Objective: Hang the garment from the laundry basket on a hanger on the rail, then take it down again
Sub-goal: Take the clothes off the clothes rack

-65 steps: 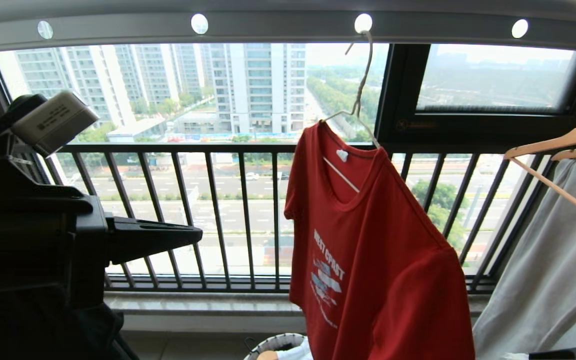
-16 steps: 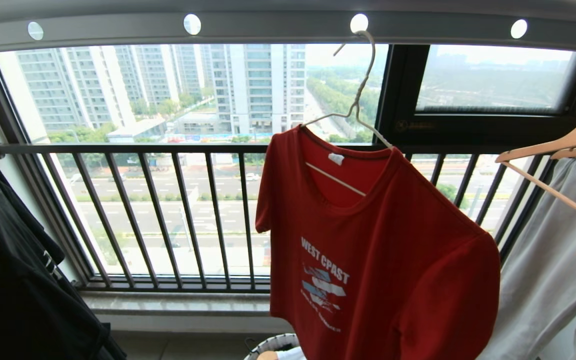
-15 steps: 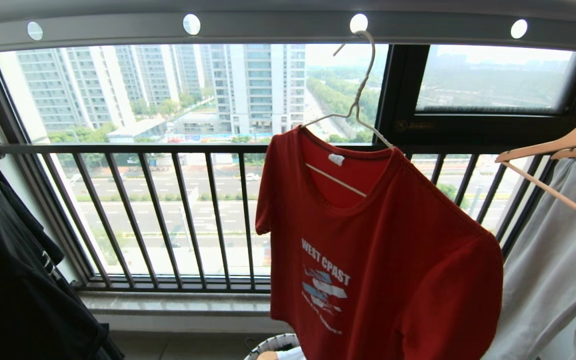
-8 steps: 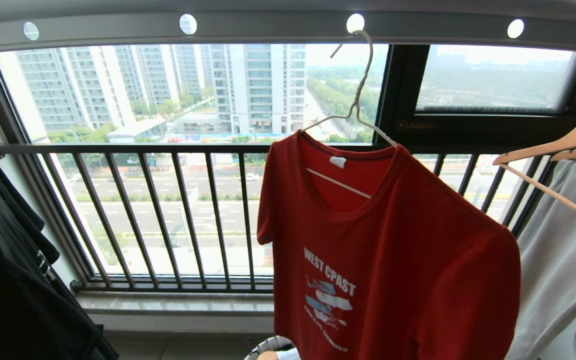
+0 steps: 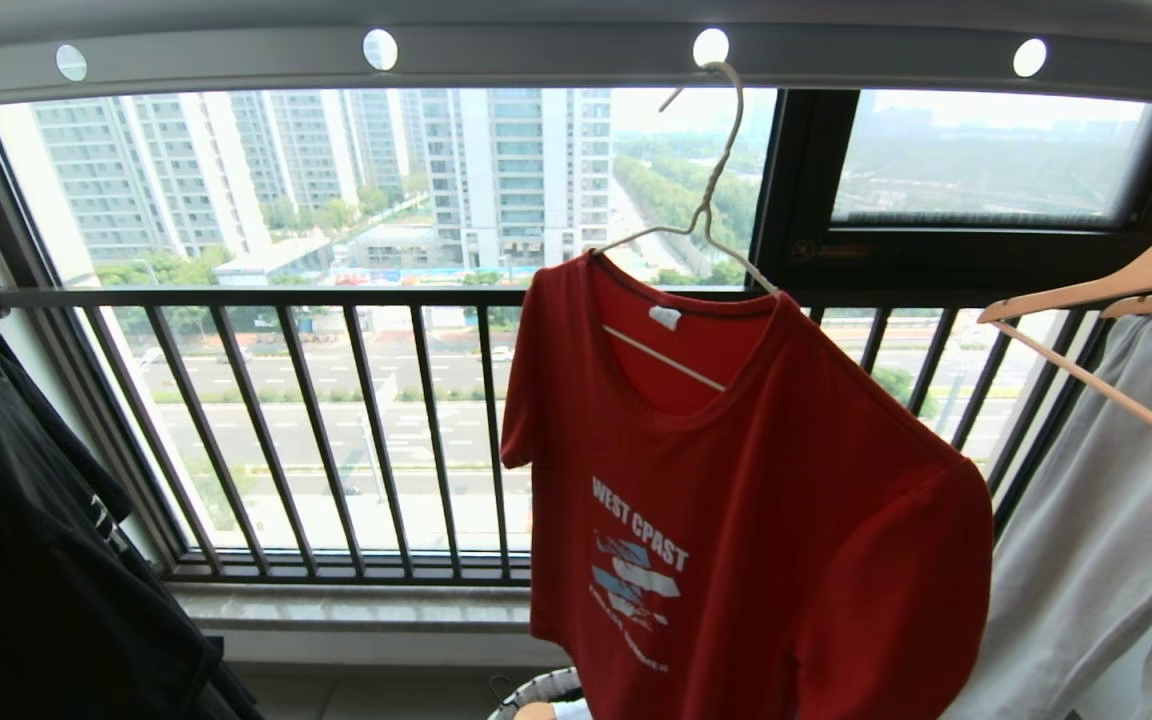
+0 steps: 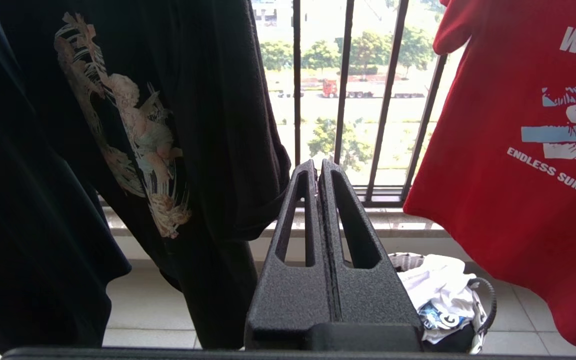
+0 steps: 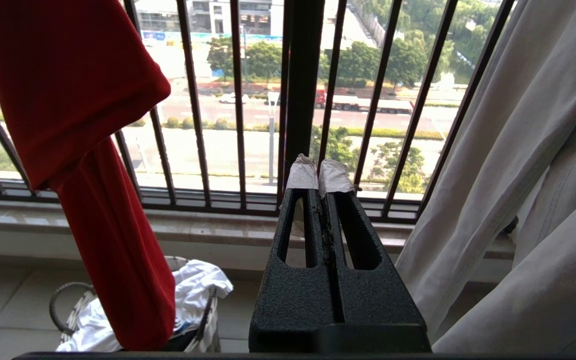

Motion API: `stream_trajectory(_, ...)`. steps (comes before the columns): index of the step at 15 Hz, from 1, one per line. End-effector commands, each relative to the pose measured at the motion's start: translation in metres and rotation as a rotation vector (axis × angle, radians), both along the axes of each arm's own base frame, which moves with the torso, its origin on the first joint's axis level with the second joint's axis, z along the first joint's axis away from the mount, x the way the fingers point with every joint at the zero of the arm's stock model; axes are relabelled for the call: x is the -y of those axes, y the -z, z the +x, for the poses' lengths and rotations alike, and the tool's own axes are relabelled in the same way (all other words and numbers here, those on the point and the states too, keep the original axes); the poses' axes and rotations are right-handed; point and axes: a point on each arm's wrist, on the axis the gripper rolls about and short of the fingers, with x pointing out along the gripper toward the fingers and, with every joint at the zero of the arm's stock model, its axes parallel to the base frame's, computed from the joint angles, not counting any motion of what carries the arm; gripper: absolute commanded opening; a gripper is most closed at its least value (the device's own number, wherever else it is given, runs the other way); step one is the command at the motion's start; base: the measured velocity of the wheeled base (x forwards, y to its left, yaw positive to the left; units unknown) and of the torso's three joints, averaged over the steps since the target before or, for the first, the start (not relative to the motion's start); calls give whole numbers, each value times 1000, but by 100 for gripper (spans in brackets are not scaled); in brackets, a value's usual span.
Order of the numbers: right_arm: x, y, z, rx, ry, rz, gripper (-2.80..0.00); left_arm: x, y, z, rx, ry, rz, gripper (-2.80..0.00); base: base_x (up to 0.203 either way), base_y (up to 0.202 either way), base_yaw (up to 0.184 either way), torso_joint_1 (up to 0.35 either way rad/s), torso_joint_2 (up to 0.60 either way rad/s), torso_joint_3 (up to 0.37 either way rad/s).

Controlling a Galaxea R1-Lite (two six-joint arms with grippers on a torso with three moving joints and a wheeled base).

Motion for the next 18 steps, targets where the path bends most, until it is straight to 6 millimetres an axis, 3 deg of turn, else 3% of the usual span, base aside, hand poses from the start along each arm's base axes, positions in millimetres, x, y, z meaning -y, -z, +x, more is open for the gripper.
stream_trajectory(1,0,0,0,-1,-1,0,-280,0,0,0,0,-1,-1,-280,0,0,0,0,0,0)
stream_trajectory(18,0,0,0,-2,-4,-30,-280,0,0,0,0,-1,0,-280,0,0,0,0,0,0)
